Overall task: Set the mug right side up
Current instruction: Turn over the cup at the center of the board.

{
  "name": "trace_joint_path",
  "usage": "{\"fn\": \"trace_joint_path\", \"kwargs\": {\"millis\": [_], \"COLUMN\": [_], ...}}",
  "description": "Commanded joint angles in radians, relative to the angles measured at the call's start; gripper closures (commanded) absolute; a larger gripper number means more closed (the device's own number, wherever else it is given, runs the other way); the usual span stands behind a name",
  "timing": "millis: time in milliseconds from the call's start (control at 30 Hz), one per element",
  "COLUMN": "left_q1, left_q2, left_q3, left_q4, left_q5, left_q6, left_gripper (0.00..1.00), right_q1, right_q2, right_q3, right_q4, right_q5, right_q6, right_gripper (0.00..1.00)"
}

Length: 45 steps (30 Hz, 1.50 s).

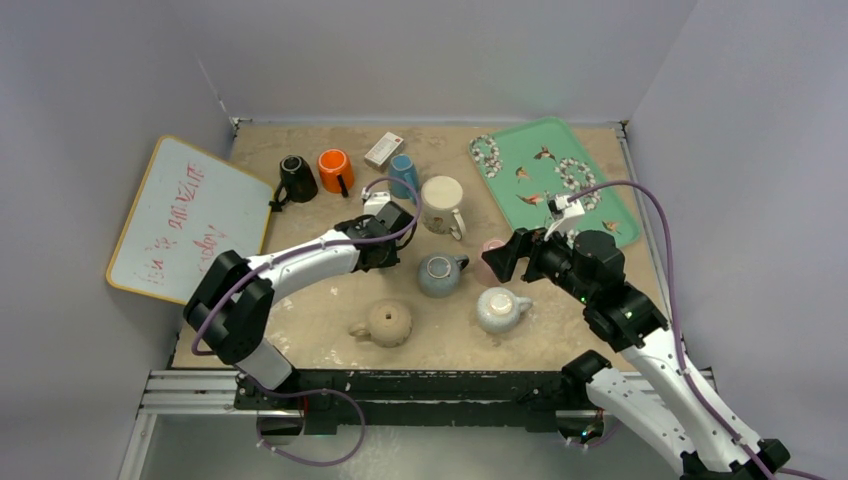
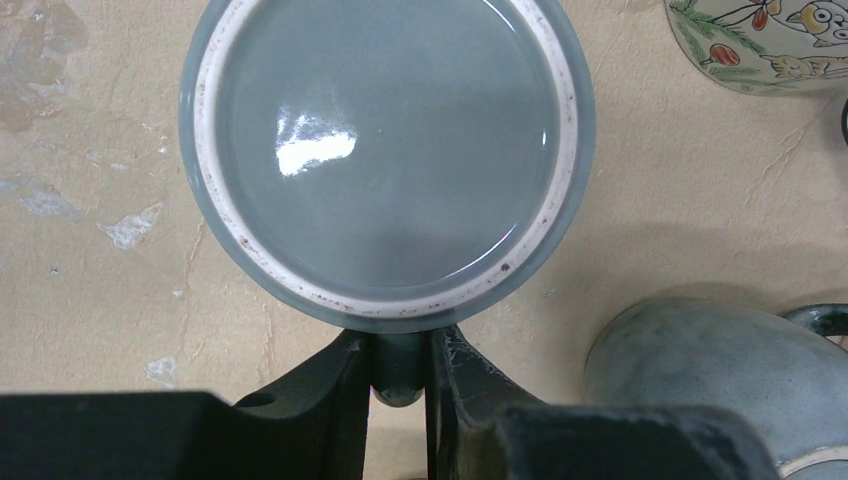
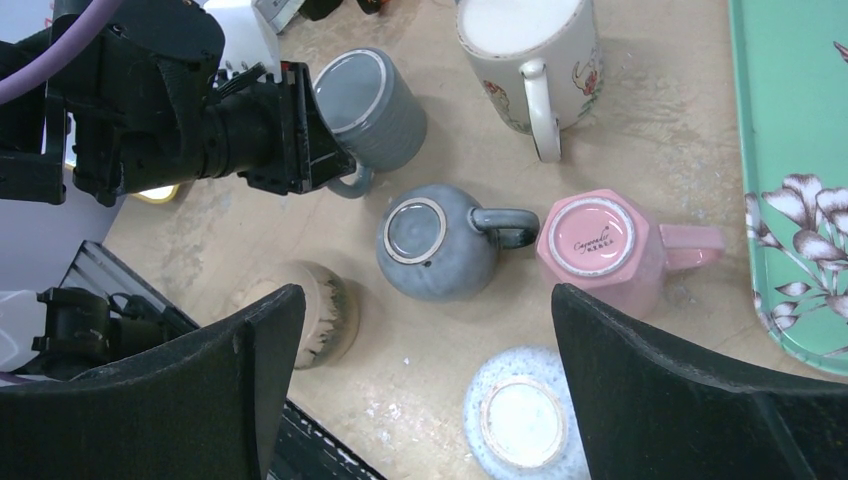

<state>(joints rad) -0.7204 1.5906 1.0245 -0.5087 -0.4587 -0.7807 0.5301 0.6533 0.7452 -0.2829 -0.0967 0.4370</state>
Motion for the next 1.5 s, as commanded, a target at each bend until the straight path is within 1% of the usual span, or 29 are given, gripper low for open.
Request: {"fn": "trace_joint_path", "kwargs": {"millis": [0, 167, 300, 433, 633, 900, 1200, 1333, 1467], "left_q1": [0.004, 0.018, 0.051, 0.103, 0.155, 0.171, 0.177, 0.179, 0.179], "left_q2": [-0.005, -0.033, -0.078, -0.149, -0.269, -0.376, -0.393, -0.385, -0.377], "left_q3": [0.056, 0.051, 0.022, -0.029, -0.077, -0.103, -0.137, -0.138, -0.136], "left_q4": [0.004, -0.011, -0.003, 0.034, 0.036, 0.041, 0.076, 0.084, 0.09], "left_q5": [-0.019, -0.006, 0.047, 0.145, 0.192, 0.253, 0.256, 0.262, 0.273], "left_q6": [0.019, 0.015, 0.01, 0.007, -0.022, -0.075, -0.091, -0.099, -0.108], "left_gripper": [1.0, 1.0, 1.0, 1.0, 1.0, 1.0, 1.0, 1.0, 1.0], "right_q1": [0.005, 0.004, 0.005, 0.004, 0.004, 0.004, 0.006, 0.053, 0.182], "right_q2": [0.001, 0.018, 0.023, 0.027, 0.059, 0.162, 0.237, 0.287, 0.373], "right_q3": [-0.002, 0.005, -0.002, -0.015, -0.03, -0.033, -0.034, -0.019, 0.025], "right_q4": [0.031, 0.033, 0.047, 0.081, 0.132, 0.25, 0.363, 0.424, 0.463], "right_q5": [0.016, 0.014, 0.009, -0.021, -0.066, -0.164, -0.192, -0.176, -0.046], "right_q6": [0.011, 0.035, 0.057, 0.093, 0.134, 0.237, 0.252, 0.211, 0.108], "right_gripper": [0.06, 0.07, 0.08, 0.08, 0.09, 0.17, 0.22, 0.26, 0.27]}}
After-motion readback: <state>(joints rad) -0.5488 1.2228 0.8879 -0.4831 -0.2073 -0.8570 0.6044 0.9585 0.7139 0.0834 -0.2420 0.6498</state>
